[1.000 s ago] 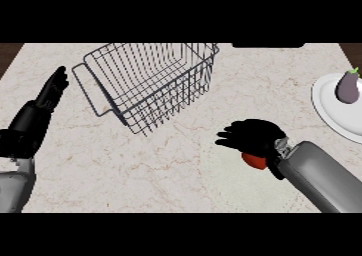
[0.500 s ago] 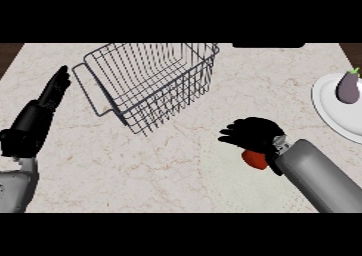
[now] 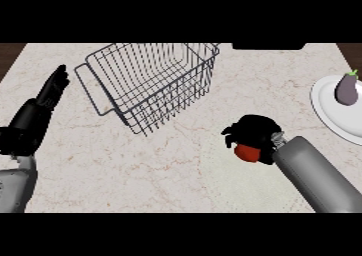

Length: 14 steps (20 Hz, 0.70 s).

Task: Pick the bell pepper from the placemat and place it in the basket

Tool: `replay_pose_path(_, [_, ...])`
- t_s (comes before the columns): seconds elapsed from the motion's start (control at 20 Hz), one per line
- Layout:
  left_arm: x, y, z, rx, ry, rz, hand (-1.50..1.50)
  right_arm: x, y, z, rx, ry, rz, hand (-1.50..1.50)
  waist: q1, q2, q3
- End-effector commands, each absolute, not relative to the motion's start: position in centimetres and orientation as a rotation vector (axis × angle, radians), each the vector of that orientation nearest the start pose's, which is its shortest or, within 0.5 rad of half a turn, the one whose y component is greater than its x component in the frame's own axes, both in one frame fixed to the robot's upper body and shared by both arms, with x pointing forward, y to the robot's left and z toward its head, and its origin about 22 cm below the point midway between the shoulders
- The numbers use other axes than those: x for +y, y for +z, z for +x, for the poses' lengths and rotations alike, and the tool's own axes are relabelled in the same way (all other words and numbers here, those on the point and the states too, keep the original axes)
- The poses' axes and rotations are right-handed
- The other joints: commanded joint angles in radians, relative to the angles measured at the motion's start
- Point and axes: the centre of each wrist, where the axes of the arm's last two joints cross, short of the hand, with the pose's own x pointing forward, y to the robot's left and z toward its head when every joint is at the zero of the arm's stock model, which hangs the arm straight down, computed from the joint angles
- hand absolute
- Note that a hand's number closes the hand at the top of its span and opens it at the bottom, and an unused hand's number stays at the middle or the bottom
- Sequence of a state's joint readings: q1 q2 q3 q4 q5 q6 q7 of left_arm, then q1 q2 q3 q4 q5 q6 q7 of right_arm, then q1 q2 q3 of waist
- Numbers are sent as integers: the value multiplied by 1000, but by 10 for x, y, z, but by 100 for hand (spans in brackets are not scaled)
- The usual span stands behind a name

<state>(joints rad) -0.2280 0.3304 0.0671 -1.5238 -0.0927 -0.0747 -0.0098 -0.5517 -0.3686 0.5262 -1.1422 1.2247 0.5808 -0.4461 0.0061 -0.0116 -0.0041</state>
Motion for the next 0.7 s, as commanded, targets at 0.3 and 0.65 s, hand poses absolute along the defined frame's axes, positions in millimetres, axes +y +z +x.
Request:
replay_pose_path(0.3, [285,65,290,-1718,-385,273,0,-166,0,338,-1076,2301,-309,150,2,14,4])
replay_pose_path(0.65, [325,61,273,-1643,-279,427,0,-275,-9,321,-673,1342,-850,150,-200,-41,3])
